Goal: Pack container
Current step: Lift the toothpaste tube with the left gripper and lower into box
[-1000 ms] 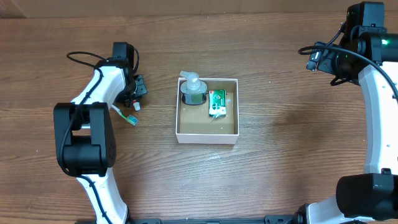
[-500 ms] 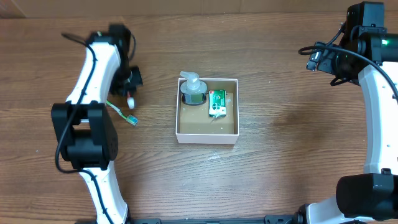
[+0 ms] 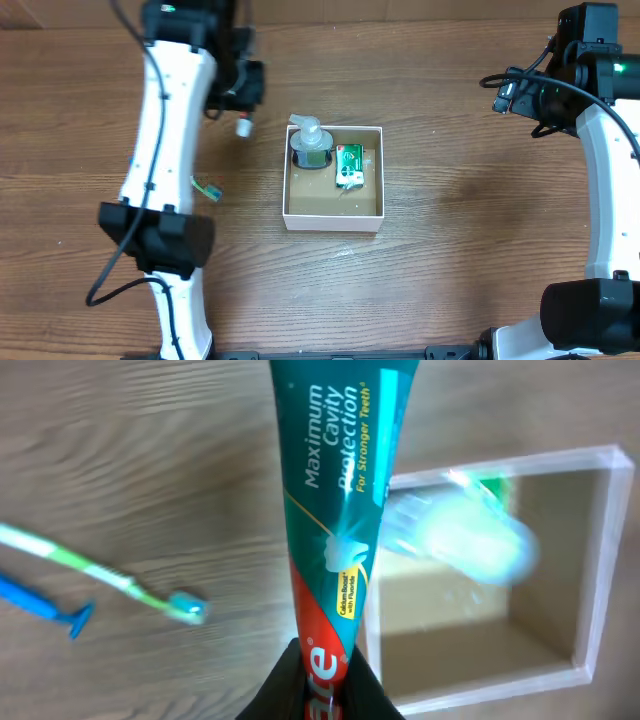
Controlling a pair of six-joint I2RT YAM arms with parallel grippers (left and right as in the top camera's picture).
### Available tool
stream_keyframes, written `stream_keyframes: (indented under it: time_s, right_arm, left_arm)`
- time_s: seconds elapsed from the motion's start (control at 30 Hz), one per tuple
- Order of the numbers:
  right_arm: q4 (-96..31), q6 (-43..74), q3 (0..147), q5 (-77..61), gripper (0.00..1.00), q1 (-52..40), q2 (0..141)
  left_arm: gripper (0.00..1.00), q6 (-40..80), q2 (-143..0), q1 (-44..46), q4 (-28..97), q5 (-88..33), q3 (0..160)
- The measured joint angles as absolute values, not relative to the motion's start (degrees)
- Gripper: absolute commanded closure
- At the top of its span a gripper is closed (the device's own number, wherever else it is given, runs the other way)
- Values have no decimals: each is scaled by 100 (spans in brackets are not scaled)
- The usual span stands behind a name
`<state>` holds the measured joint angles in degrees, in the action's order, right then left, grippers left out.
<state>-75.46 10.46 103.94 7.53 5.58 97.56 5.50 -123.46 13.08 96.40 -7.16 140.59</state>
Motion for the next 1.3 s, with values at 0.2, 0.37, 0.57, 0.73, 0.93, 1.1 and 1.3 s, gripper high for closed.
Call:
stream_keyframes:
  time_s: [0.2, 0.37, 0.57, 0.73, 0.93, 1.1, 1.3]
  right_arm:
    - [-7546, 1044, 10394, 753, 0, 558, 9756]
    - [-7548, 1048, 10394, 753, 0, 561, 9756]
    - [-7548, 1046, 10394, 751, 0, 561, 9756]
    - [-7548, 1048, 10394, 751, 0, 558, 9756]
    - [-7548, 1046, 10394, 753, 0, 558, 9756]
    - [-7544, 1048, 10394, 753, 0, 561, 9756]
    - [-7548, 1048, 10394, 753, 0, 558, 9756]
  left_arm:
    - [94, -97, -12285, 2473, 9651, -760, 14101]
    - [91, -569, -12280, 3409, 9653, -600, 14101]
    - [94, -642, -12248, 3828, 9660, -305, 13972]
    - [95, -604, -12169, 3776, 9417, -172, 13349]
    - [94, -484, -12162, 3776, 8823, -143, 12385]
    - [94, -491, -12162, 3774, 8458, -102, 11697]
    - [91, -808, -12162, 3662, 8215, -80, 11089]
